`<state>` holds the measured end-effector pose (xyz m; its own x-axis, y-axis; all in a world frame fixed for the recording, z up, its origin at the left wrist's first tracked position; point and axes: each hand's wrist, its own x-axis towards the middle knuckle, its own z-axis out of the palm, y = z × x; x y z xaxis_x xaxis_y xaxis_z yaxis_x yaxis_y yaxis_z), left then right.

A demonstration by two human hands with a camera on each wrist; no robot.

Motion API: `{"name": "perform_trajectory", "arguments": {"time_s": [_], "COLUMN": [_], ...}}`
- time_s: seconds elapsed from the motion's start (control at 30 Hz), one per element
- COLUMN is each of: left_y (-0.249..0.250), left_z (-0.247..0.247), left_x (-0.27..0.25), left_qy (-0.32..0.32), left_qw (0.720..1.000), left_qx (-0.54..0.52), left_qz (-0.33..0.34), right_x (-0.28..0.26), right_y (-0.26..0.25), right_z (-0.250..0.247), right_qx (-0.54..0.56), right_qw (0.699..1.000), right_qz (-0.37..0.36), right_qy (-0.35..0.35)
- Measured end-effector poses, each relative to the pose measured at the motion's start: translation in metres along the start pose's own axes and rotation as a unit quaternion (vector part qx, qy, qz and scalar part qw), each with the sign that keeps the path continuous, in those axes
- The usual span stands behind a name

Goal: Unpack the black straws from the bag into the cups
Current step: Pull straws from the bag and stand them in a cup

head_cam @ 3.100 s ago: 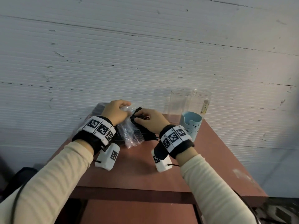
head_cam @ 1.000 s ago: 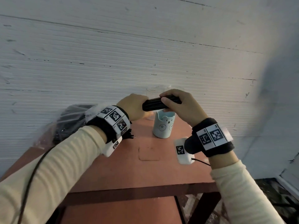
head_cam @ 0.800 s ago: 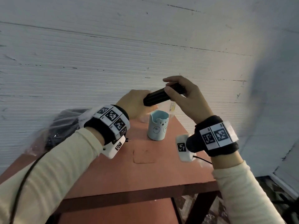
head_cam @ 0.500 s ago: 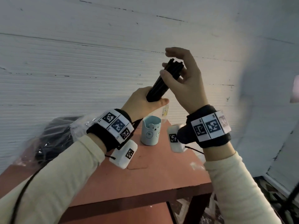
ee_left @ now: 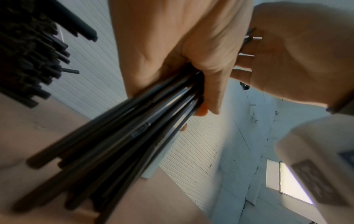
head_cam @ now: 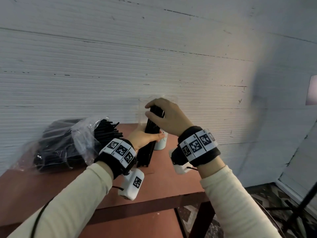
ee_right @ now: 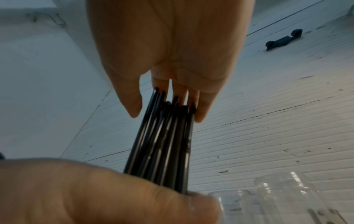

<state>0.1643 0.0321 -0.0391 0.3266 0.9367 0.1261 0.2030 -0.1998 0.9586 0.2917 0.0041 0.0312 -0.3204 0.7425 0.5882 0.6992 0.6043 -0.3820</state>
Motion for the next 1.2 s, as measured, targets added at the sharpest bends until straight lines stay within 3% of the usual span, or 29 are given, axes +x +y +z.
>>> {"name": "perform_trajectory", "arguments": {"time_s": [0.1,0.23,0.37,0.5,0.6,0.7,0.77,0.9,0.97,1.1,1.2], "left_y": [-0.002,-0.006,-0.021,-0.02,-0.01,0.004,0.012,0.02,0.017,0.012,0.016], "left_z": [-0.003,-0.006,-0.01,-0.009,-0.008,-0.012,-0.017,-0.019,-0.015,-0.006,-0.001], "left_x": [0.002,0.004,0.005,0.001,-0.005,-0.012,-0.014,-0.013,-0.011,-0.003,0.006], "left_qy": [-0.013,-0.043,-0.086,-0.14,-0.138,-0.121,-0.148,-0.264,-0.289,-0.256,-0.119], "left_qw": [1.0,0.999,0.991,0.978,0.98,0.99,0.985,0.957,0.952,0.964,0.99], "left_qx": [-0.013,-0.007,0.044,0.125,0.13,0.077,0.075,0.118,0.1,0.059,0.049], "left_qz": [0.003,-0.028,-0.091,-0.091,-0.059,0.01,0.039,0.02,0.021,0.04,0.052], "right_x": [0.003,0.001,-0.002,-0.005,-0.007,-0.011,-0.014,-0.017,-0.018,-0.015,-0.006], "right_y": [0.004,0.006,0.01,0.008,0.006,0.005,0.005,0.012,0.017,0.022,0.025], "right_z": [0.007,0.015,0.02,0.018,0.012,0.001,-0.008,-0.01,-0.002,0.001,-0.011], "right_qx": [0.013,0.019,0.039,0.046,0.083,0.178,0.18,0.191,0.184,0.201,0.23], "right_qw": [0.998,1.0,0.999,0.998,0.995,0.979,0.979,0.971,0.968,0.974,0.971], "right_qz": [-0.01,0.01,0.001,-0.013,-0.004,0.054,0.08,0.062,0.06,0.05,0.07], "right_qy": [0.053,-0.004,0.024,0.028,0.051,0.087,0.052,-0.126,-0.161,-0.089,0.001]}}
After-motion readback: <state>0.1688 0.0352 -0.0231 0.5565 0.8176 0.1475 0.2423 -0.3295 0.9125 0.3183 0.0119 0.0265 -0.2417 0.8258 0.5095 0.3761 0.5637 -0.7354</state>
